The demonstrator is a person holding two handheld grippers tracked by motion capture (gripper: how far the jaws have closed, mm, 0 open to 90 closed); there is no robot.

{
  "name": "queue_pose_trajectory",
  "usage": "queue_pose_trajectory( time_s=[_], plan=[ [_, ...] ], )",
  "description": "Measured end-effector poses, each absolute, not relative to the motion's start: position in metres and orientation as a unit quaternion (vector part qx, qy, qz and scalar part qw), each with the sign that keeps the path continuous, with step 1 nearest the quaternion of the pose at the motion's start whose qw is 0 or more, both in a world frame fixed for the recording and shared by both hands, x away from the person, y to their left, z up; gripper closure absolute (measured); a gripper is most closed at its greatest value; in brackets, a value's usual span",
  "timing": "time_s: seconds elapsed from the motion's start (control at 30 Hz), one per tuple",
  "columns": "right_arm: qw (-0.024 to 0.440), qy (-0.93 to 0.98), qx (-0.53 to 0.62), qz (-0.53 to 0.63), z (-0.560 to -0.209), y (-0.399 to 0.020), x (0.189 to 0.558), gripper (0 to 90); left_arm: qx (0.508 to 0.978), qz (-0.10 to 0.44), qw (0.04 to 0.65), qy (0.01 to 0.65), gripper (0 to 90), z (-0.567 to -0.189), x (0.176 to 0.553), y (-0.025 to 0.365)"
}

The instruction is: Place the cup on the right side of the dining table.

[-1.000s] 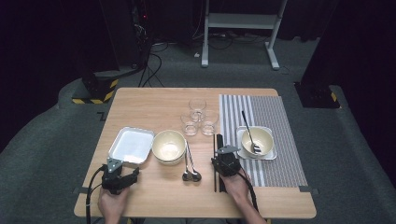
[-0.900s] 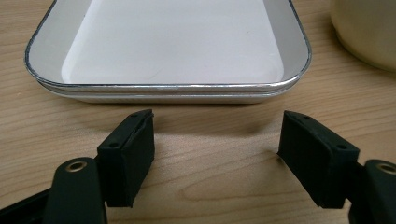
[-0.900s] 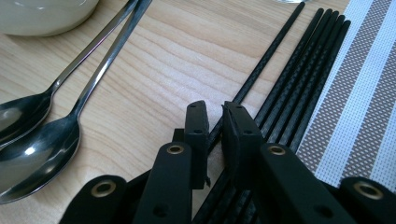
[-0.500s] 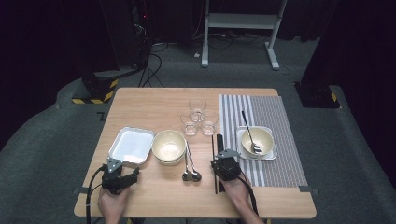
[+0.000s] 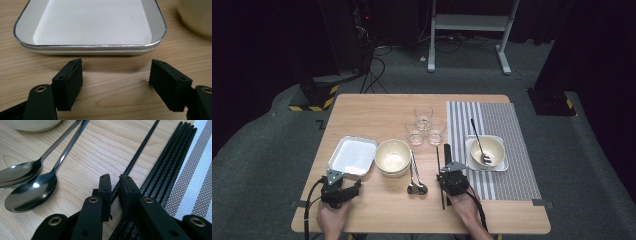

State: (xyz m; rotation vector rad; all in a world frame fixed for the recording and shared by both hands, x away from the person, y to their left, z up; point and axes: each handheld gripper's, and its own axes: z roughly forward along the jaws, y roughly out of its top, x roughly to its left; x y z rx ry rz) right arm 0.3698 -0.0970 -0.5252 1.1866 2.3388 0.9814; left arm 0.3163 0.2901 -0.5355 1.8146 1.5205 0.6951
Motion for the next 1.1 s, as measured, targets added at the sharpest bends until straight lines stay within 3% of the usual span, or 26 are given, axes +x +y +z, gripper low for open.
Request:
queue_pose_trajectory(
  time_s=[1.1],
  plan=[
    [0.165, 0.828, 0.406, 0.350, -0.5258, -0.0877, 0.3718, 80.9, 0.693, 0.266, 0.331, 0.582, 27.1, -0.5356, 0.3164, 0.2897]
  ],
)
